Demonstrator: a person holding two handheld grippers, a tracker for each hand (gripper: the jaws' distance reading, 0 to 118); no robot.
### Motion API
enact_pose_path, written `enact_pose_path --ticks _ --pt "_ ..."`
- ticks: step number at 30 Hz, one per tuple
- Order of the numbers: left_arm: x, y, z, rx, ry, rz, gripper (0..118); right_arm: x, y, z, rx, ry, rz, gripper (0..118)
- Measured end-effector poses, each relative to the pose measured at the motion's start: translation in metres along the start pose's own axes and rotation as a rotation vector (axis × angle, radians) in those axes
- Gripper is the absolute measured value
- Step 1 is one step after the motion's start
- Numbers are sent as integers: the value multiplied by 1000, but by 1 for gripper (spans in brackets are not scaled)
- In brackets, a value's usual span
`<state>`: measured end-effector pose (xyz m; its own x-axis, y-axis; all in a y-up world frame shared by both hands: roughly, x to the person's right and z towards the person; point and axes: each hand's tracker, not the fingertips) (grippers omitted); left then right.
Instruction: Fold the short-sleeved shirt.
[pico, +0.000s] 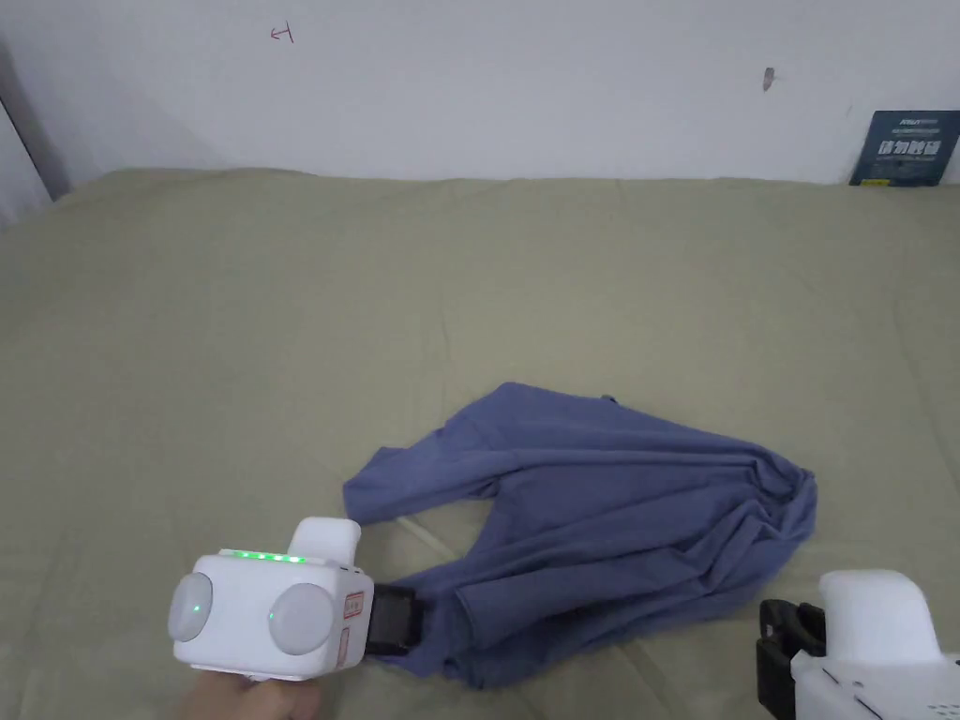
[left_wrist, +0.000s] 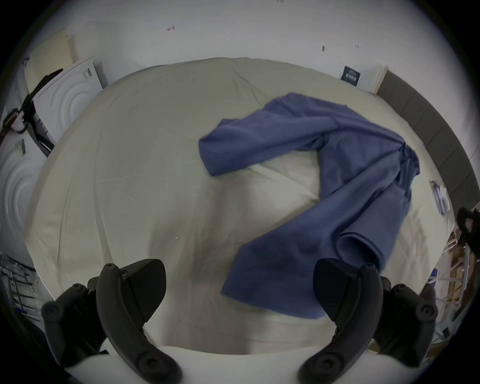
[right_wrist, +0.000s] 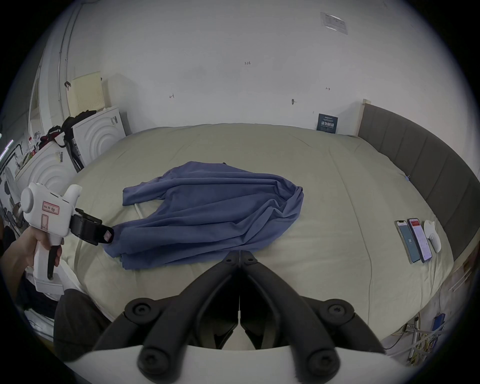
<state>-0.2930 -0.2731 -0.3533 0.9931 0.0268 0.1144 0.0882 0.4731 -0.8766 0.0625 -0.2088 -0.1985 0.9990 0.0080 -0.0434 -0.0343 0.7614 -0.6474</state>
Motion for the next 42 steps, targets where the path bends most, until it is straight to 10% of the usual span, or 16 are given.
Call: enact_pose_path --ticks 4,24,25,27,28,37,40,42 --pt "2 -25 19 54 11 3 9 -3 2 -10 -13 11 11 0" --pt "-26 -29 28 69 -240 89 5 -129 210 -277 -183 199 310 0" --pt "-28 -29 27 68 -243 97 5 -137 215 -293 -200 197 318 13" --pt "-29 -32 26 61 -260 115 5 -147 218 -316 -296 217 324 112" --pt "-32 -29 23 55 -267 114 5 -153 218 -328 -359 249 320 117" --pt "-36 -28 10 31 -274 127 5 -174 205 -348 -390 191 446 95" --pt "-35 -27 11 25 -272 129 5 -166 213 -337 -389 251 362 3" --pt "-34 -26 13 21 -266 131 5 -162 216 -323 -298 123 435 3"
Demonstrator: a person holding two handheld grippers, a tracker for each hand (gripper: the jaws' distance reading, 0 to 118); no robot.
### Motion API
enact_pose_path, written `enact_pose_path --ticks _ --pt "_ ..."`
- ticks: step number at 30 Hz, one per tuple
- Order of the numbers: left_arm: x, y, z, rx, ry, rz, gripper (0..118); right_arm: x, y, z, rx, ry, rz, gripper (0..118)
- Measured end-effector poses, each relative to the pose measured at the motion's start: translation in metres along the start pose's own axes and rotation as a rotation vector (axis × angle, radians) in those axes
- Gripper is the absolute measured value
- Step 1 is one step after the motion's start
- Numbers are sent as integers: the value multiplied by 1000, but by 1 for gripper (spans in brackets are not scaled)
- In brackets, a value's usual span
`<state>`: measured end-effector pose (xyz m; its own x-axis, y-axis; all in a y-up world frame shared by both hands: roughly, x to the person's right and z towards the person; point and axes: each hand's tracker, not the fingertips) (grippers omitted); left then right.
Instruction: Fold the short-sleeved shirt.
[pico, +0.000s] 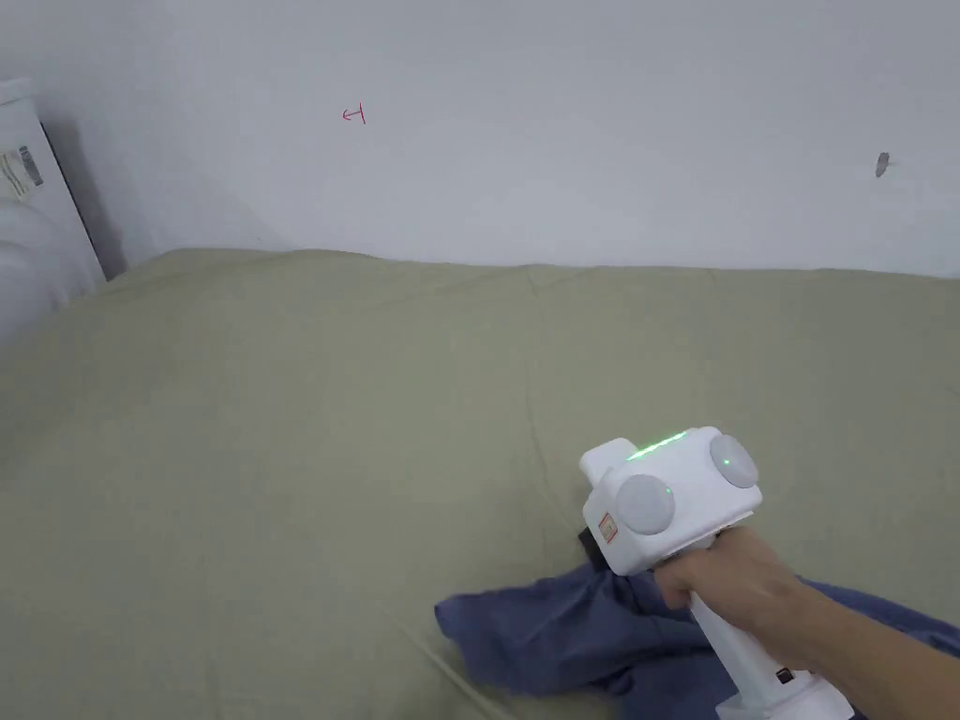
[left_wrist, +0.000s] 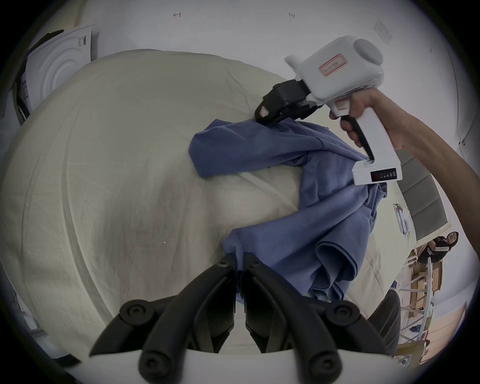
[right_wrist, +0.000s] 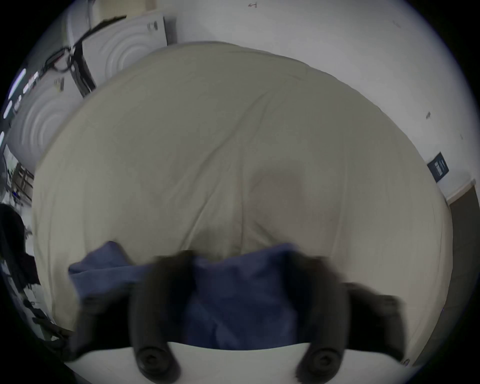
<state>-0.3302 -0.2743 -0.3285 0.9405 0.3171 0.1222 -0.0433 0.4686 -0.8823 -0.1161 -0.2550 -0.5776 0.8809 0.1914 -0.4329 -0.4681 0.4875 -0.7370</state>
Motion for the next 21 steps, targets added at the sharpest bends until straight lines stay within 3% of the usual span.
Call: enact_pose_path --ticks 2,12,17,19,21 --pt "3 0 6 9 12 -1 5 19 0 16 -18 95 -83 3" --pt "19 30 95 187 149 -20 5 136 -66 231 253 -122 -230 3" --pt "30 64 148 312 244 -57 5 198 -125 343 352 -218 -357 3" --pt "30 68 148 282 208 -20 5 209 -144 365 353 -216 -397 3" --pt "34 66 138 254 203 -28 5 193 -163 377 376 -249 -400 3"
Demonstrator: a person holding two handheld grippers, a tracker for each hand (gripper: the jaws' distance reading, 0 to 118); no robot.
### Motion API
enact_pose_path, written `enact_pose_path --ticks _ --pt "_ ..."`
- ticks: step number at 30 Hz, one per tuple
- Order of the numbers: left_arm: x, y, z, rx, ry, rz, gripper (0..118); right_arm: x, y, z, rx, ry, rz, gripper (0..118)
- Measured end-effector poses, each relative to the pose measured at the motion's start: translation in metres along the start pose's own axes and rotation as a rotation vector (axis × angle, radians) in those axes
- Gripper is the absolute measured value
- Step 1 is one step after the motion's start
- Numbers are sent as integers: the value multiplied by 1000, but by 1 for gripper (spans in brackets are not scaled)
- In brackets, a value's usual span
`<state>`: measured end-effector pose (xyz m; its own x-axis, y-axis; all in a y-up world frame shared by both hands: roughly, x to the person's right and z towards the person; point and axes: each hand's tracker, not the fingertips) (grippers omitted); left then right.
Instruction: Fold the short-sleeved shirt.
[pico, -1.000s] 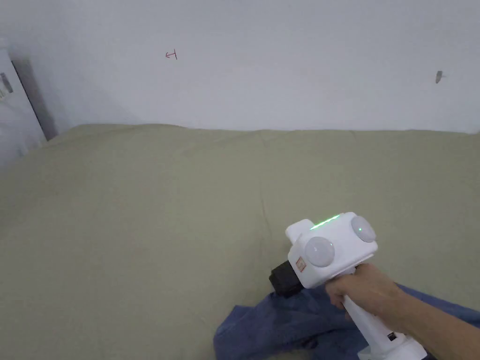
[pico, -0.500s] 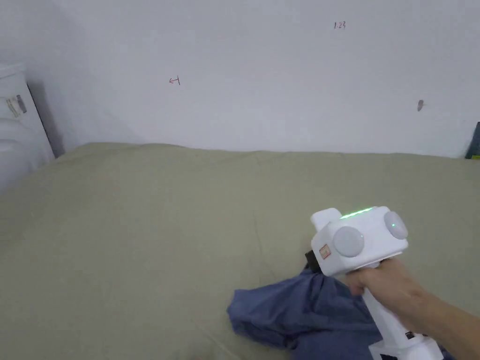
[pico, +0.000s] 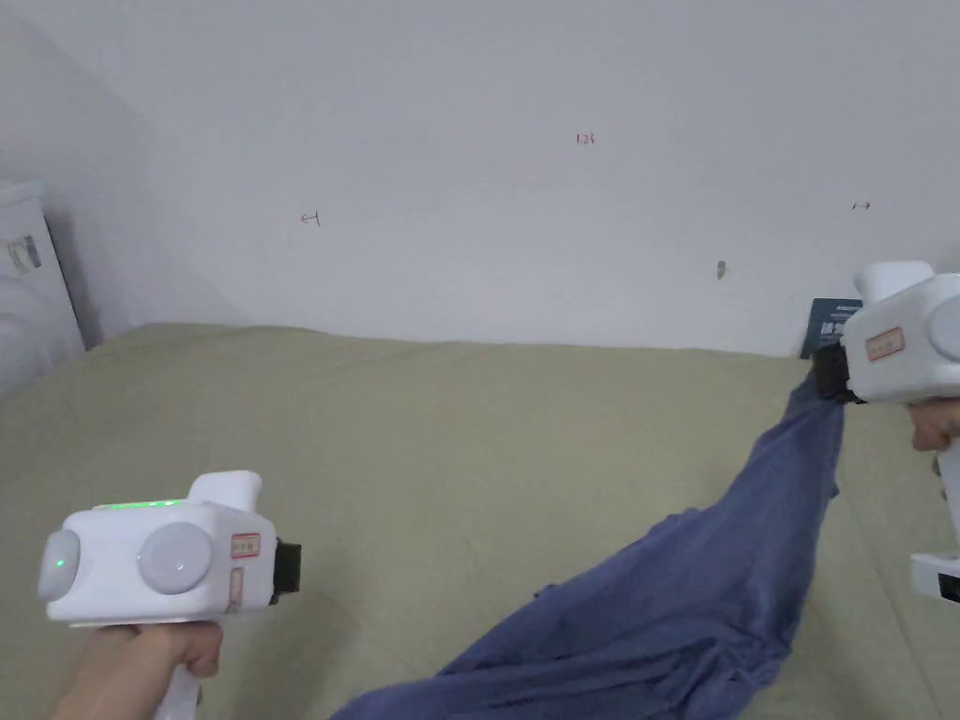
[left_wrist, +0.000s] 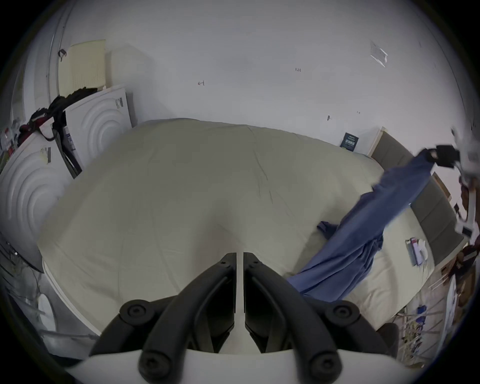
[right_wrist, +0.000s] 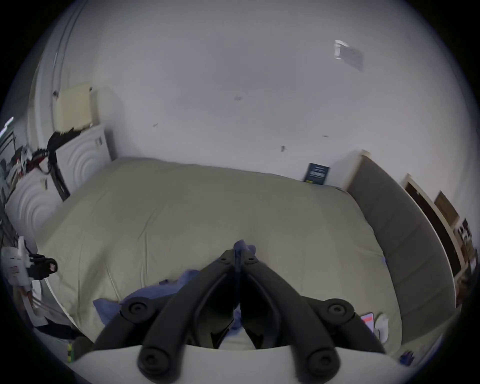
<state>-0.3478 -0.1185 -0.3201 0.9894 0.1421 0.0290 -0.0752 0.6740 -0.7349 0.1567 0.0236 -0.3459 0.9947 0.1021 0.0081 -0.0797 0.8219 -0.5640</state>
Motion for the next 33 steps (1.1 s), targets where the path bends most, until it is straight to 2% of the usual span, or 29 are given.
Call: enact_pose_path --ticks 3,6,7,8,9,10,11,12,14,16,18,19,20,21,22,23,27,33 --pt "13 -18 -23 -73 -7 -33 5 2 -21 -8 -35 13 -25 3" --pt "9 -31 -66 -173 -22 -31 5 -3 -39 -19 -64 8 -14 3" --pt "9 -35 -81 -231 -24 -43 11 2 -41 -30 -85 15 -21 3" --pt "10 -43 -92 -250 -4 -44 55 4 -44 -36 -96 23 -28 3" --pt "10 -49 -106 -262 -10 -70 88 4 -48 -42 -107 22 -34 3" --pt "12 -56 -119 -274 26 -98 104 5 -50 -47 -115 19 -36 3" --pt "13 -62 -133 -320 48 -115 104 9 -51 -55 -130 19 -30 3" --pt "18 -80 -135 -258 28 -137 118 11 -52 -60 -140 13 -21 3" --pt "26 -91 -150 -350 12 -126 113 15 -52 -71 -149 11 -23 3" --pt "33 -107 -158 -369 12 -120 112 20 -52 -79 -163 9 -32 3" --pt "24 -90 -160 -344 46 -141 109 22 -53 -84 -168 7 -40 3" --pt "25 -89 -154 -332 32 -152 99 23 -55 -83 -169 8 -37 3" --pt "25 -87 -145 -302 32 -171 64 24 -55 -84 -172 6 -34 3" --pt "26 -81 -136 -276 34 -177 23 24 -56 -85 -173 8 -34 3" --pt "24 -77 -132 -265 -18 -164 0 24 -56 -84 -172 8 -37 3" --pt "23 -73 -129 -313 -17 -101 0 25 -58 -82 -168 6 -44 3" --pt "24 -61 -110 -279 -43 -89 0 26 -60 -63 -138 19 -73 3" --pt "27 -27 -54 -126 -40 -84 0 40 -50 -19 -77 3 -89 3"
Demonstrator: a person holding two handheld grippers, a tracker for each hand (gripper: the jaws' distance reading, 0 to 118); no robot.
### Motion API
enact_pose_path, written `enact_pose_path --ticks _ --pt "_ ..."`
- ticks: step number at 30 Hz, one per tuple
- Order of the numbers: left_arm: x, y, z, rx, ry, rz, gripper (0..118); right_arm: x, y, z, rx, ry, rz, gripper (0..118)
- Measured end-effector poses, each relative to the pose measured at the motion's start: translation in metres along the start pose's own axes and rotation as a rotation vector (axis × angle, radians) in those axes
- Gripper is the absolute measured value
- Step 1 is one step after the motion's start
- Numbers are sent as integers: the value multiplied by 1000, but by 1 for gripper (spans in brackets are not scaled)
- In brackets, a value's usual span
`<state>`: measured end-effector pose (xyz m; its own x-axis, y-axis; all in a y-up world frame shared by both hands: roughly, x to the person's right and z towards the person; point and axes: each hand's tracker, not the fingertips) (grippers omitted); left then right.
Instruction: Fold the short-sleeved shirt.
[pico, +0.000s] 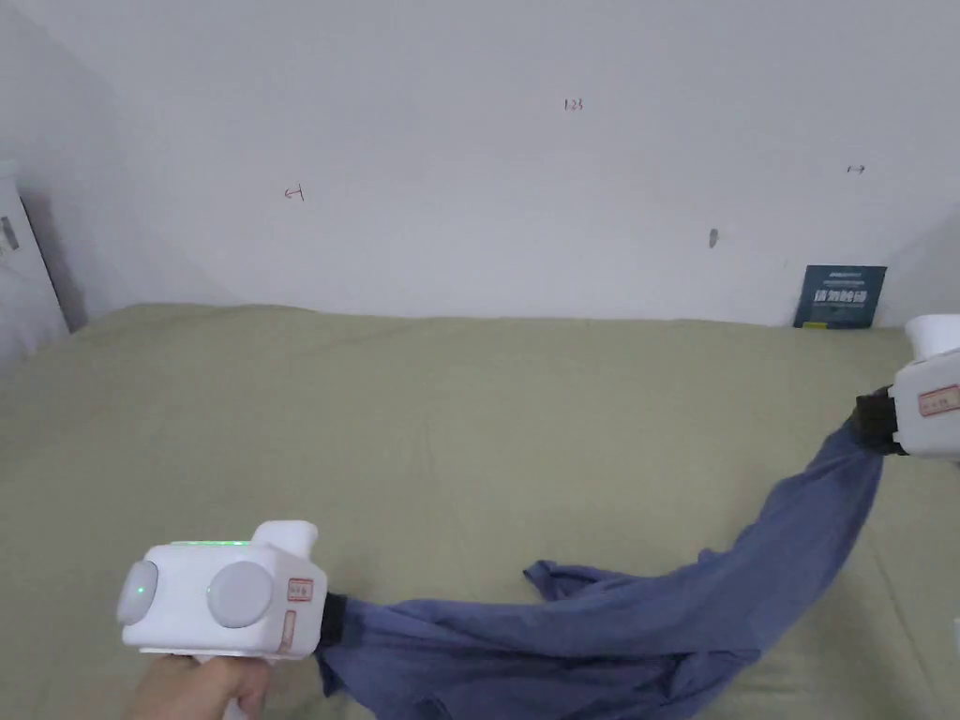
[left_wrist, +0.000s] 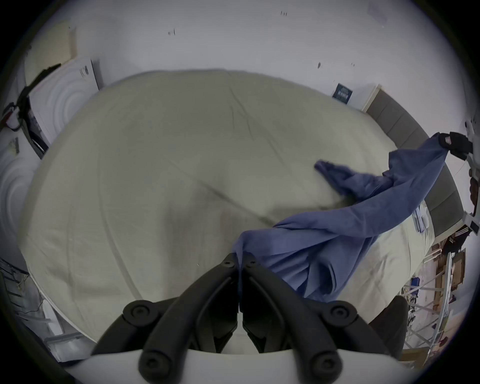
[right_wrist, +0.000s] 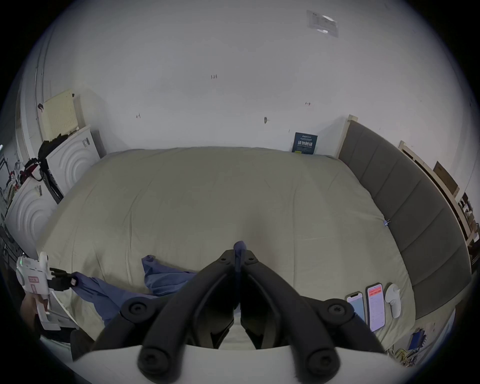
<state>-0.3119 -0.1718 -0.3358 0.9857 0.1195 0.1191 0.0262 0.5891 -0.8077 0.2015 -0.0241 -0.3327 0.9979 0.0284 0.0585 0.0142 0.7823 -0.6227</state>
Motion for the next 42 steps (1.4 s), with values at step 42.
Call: enact_pose_path --ticks 42 --pt "37 268 266 606 255 2 0 35 184 183 462 -154 -37 3"
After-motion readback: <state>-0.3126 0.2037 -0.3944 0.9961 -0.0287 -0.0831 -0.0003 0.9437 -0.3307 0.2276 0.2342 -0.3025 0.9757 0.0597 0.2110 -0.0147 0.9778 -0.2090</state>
